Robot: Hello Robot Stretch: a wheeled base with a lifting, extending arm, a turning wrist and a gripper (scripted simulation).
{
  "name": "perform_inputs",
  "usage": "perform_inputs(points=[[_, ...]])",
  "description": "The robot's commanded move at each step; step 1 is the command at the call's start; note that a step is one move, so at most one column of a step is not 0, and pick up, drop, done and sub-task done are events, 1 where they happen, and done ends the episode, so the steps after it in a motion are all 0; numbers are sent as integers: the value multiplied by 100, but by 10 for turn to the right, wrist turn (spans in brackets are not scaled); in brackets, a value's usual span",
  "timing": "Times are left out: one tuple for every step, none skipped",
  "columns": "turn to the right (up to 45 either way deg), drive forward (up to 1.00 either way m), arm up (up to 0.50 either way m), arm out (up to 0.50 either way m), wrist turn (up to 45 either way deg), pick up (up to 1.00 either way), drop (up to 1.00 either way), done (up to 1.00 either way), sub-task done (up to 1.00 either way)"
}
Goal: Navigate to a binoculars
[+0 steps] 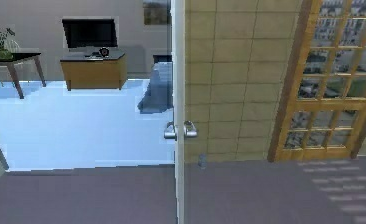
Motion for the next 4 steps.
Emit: perform_inputs(points=[[-450,0,0,0,0,0,0,0,0],[-330,0,0,0,0,0,0,0,0],[0,60,0,0,0,0,0,0,0],[-150,0,0,0,0,0,0,0,0]])
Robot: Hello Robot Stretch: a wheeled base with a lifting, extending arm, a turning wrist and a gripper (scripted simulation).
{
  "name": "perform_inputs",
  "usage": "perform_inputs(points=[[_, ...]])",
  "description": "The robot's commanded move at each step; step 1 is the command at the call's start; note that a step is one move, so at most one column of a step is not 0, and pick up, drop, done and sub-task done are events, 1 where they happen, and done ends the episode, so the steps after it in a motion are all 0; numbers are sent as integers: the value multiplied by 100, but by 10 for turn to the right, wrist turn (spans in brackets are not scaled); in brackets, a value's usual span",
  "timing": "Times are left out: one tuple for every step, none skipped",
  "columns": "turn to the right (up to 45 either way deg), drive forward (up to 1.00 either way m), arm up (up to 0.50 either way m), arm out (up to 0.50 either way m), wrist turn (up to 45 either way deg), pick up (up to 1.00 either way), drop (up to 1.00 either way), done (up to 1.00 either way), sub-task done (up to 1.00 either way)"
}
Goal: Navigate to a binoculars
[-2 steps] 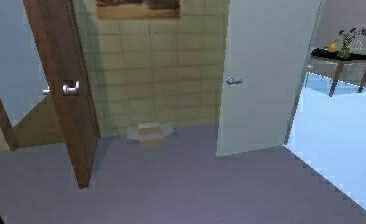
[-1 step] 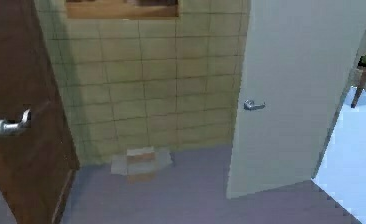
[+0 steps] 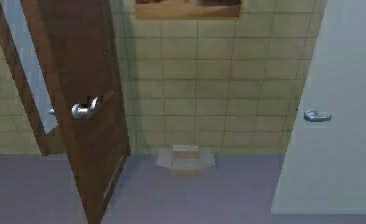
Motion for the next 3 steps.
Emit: perform_inputs(points=[[0,30,0,0,0,0,0,0,0],[-150,0,0,0,0,0,0,0,0],[0,50,0,0,0,0,0,0,0]])
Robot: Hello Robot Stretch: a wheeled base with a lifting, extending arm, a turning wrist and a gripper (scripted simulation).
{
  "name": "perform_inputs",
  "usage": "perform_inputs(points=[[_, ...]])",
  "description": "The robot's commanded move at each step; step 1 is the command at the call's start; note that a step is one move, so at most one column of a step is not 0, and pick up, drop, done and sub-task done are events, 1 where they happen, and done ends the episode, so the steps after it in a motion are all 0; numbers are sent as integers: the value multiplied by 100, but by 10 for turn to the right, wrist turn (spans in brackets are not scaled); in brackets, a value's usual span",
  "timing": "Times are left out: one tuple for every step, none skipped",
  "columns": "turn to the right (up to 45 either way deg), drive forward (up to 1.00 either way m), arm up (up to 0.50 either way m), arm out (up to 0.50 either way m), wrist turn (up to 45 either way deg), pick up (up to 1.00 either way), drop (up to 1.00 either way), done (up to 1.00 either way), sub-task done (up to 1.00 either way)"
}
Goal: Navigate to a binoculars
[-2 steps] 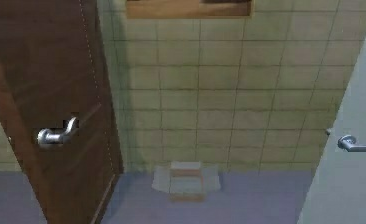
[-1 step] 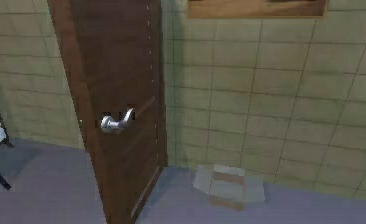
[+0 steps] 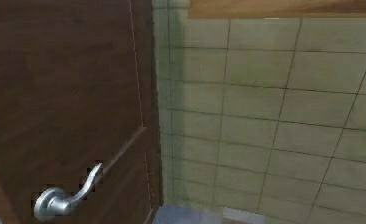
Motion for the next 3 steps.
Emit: perform_inputs(points=[[-450,0,0,0,0,0,0,0,0],[-270,0,0,0,0,0,0,0,0],[0,90,0,0,0,0,0,0,0]])
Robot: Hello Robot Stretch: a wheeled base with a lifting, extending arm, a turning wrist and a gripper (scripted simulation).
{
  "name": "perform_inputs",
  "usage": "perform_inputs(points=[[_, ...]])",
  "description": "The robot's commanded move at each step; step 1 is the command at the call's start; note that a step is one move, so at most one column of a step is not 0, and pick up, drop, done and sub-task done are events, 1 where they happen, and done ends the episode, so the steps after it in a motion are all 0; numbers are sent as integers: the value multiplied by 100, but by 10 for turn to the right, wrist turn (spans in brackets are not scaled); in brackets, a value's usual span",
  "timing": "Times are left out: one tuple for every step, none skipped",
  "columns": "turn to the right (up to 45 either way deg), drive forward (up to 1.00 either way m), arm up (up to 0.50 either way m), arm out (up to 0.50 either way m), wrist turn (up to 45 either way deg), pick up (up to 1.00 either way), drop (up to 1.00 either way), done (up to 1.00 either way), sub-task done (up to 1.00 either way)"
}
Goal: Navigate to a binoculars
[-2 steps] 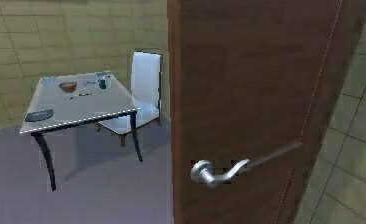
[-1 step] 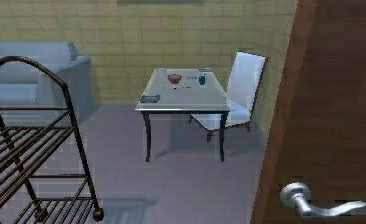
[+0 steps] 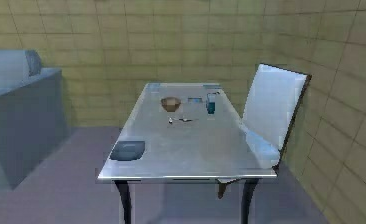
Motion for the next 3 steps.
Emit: perform_inputs(points=[[450,0,0,0,0,0,0,0,0],[420,0,0,0,0,0,0,0,0],[0,100,0,0,0,0,0,0,0]])
